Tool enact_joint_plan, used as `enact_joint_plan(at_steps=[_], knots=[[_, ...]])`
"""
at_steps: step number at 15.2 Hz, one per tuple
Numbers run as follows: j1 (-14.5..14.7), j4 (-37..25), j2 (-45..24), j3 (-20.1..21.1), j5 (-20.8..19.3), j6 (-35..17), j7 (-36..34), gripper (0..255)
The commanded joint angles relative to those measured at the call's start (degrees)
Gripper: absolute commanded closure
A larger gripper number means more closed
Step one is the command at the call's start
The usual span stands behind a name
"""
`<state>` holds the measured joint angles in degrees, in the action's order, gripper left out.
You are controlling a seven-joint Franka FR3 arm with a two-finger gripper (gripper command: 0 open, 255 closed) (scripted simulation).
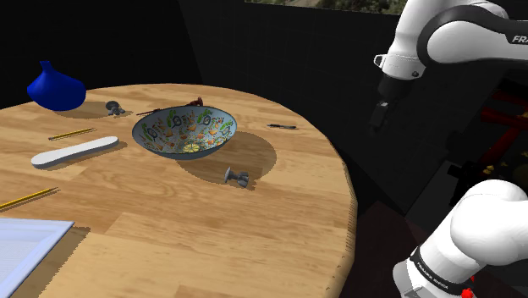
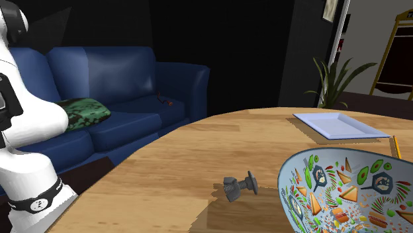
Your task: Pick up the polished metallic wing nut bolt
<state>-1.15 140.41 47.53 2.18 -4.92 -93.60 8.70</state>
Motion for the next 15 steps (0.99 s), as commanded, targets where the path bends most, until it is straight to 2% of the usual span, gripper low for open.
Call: enact_joint_plan(at_steps=[1, 9, 15], knots=[[0.0, 0.0, 0.0, 0.0, 0.0, 0.0, 0.0, 0], [2.4, -1.5, -7.8, 11.0, 5.1, -6.7, -13.1, 0], [2.6, -6.1, -16.8, 19.2, 6.1, -11.5, -23.2, 0]])
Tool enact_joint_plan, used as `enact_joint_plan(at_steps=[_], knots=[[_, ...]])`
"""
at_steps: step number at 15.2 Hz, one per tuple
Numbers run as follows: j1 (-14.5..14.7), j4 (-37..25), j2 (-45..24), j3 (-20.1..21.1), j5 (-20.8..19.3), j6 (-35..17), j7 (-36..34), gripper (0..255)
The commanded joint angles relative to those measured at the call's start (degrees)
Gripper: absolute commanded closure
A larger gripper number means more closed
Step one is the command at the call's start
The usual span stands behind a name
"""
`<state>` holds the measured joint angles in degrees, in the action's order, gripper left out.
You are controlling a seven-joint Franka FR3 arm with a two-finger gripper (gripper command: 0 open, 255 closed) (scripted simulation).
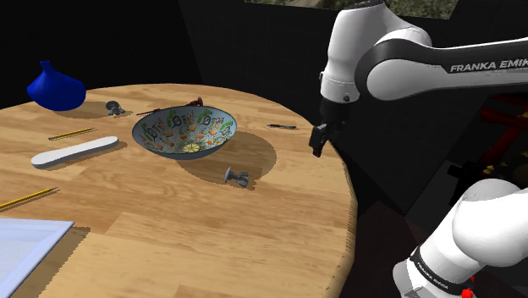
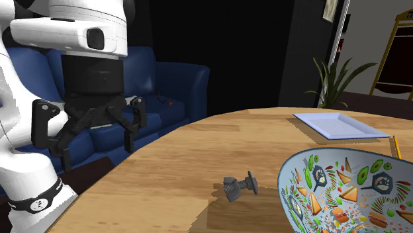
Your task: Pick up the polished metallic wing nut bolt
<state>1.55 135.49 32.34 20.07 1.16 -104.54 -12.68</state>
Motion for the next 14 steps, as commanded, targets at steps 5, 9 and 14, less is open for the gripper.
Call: enact_joint_plan(at_steps=[5, 9, 14], knots=[[-0.9, -7.1, -11.0, 8.2, -2.0, -3.6, -11.0, 0], [-1.6, -13.3, -19.9, 13.5, -6.2, -4.9, -19.1, 0], [-0.9, -23.1, -33.1, 18.7, -14.8, -4.2, -30.4, 0]])
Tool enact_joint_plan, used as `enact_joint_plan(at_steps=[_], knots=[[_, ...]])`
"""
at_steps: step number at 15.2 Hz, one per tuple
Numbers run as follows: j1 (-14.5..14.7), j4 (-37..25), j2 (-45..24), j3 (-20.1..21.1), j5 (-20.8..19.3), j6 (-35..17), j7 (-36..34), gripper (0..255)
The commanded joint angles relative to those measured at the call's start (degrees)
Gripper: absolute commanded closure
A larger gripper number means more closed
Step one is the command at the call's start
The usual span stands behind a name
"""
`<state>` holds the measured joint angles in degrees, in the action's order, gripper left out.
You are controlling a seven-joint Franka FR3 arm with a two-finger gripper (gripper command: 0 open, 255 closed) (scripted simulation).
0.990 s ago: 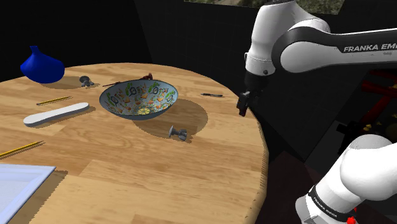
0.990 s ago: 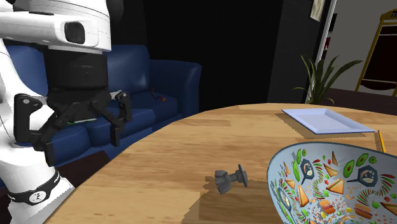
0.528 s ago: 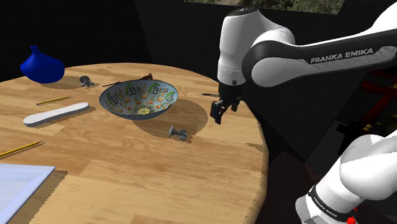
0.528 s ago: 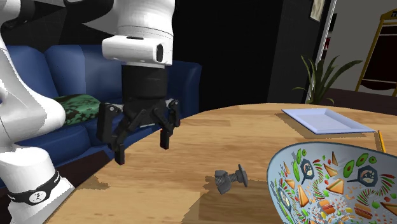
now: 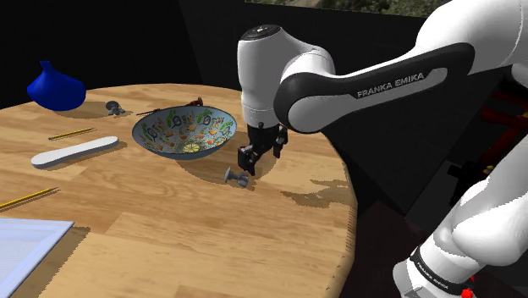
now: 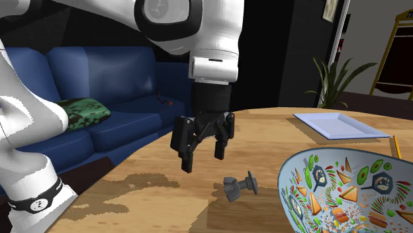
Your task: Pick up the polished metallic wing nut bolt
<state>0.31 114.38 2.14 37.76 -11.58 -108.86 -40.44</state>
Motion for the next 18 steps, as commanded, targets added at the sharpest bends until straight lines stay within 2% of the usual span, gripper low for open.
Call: enact_joint_plan(at_steps=[1, 3, 4, 11, 13, 14, 18], knots=[[1.0, -4.2, -5.8, 1.6, -4.1, 0.6, -4.8, 0], [3.0, -9.1, -11.6, 2.2, -8.2, 2.1, -9.0, 0], [3.5, -9.8, -12.3, 2.0, -8.7, 2.3, -9.5, 0], [3.9, -6.2, -14.4, 1.4, -10.7, -2.5, -11.7, 0], [3.9, -6.2, -14.4, 1.4, -10.7, -2.5, -11.7, 0], [3.8, -6.2, -14.3, 1.4, -10.7, -2.5, -11.6, 255], [3.8, -6.2, -14.3, 1.4, -10.7, -2.5, -11.6, 255]])
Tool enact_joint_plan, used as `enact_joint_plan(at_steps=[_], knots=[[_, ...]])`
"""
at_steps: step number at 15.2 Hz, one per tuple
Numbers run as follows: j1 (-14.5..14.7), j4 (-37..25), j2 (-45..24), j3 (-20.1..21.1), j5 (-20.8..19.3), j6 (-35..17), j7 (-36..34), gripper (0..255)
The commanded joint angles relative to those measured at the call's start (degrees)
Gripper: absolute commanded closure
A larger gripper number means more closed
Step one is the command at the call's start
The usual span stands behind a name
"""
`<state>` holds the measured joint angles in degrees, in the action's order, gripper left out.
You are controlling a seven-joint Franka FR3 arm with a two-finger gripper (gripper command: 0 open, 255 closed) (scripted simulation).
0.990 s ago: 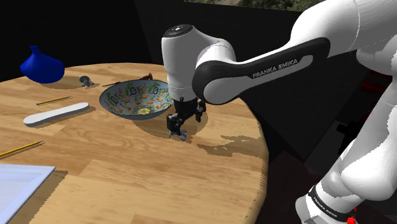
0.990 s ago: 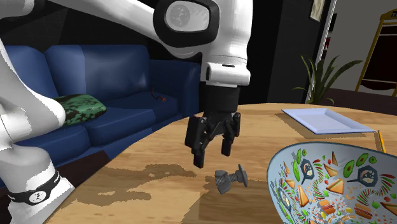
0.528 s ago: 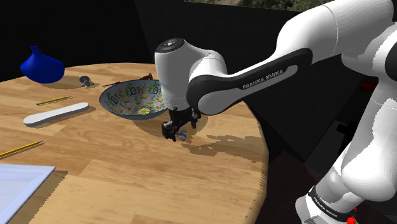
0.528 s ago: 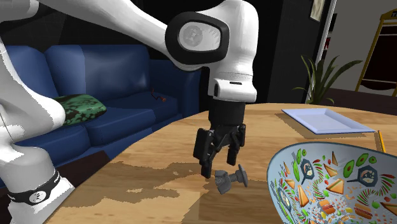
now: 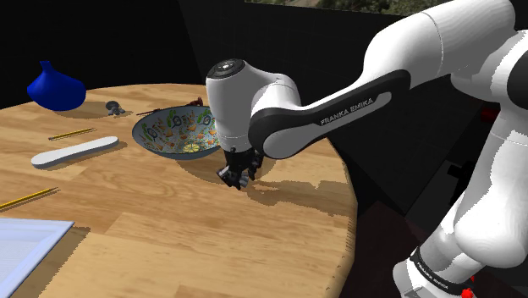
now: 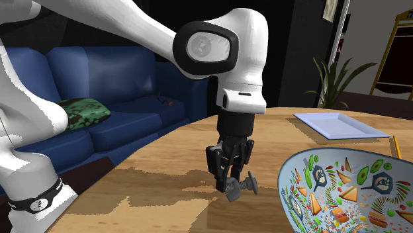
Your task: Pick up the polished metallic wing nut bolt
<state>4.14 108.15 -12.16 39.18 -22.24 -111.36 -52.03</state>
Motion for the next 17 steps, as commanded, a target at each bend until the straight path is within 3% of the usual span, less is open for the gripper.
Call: enact_joint_plan(at_steps=[1, 5, 17], knots=[[0.0, 0.0, 0.0, 0.0, 0.0, 0.0, 0.0, 255], [0.0, 0.0, -0.1, 0.0, 0.0, 0.0, -0.1, 255], [-0.3, -6.0, 2.9, 0.7, 2.8, 7.7, 3.2, 255]])
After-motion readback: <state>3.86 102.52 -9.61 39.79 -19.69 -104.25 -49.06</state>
